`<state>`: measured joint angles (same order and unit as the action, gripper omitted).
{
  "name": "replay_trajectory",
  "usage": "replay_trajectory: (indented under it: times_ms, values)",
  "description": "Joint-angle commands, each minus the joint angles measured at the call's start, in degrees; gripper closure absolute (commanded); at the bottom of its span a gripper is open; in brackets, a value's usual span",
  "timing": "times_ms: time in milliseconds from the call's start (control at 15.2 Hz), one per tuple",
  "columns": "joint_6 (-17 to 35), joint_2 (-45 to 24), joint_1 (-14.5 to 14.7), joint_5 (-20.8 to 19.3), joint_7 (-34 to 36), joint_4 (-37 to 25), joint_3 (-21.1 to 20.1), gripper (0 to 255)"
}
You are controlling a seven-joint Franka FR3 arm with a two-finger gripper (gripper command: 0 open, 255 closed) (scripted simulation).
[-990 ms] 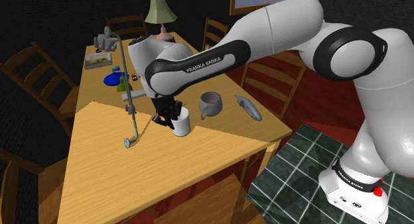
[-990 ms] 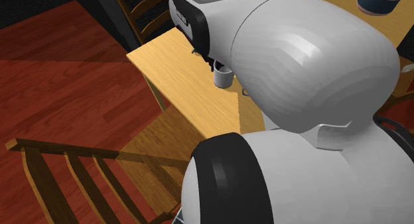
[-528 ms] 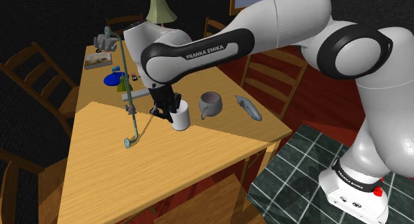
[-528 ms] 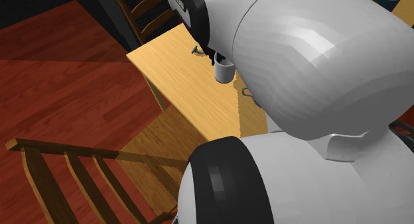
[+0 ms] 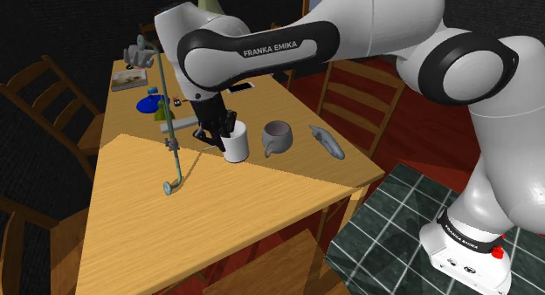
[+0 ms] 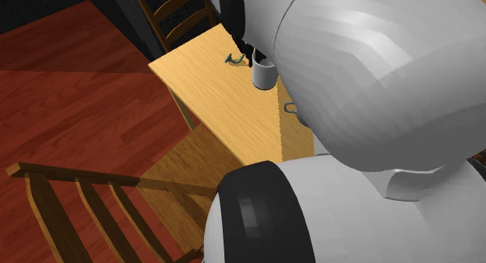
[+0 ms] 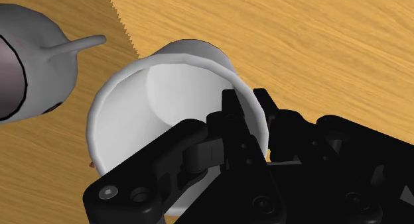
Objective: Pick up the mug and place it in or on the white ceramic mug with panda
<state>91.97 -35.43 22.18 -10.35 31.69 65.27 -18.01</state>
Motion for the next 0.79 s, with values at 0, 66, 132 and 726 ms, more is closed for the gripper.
replay_trajectory:
  times_ms: [0, 66, 132, 726]
  values:
    - [-1.62, -0.04, 0.20, 0.02, -0.09, -1.68, -0.02, 255]
    - [-2.47, -0.16, 0.32, 0.00, -0.14, -2.65, -0.02, 255]
    - [-3.33, -0.29, 0.46, -0.02, -0.19, -3.66, -0.01, 255]
    - [-12.37, -3.24, 2.36, -0.63, -0.73, -15.80, 0.25, 255]
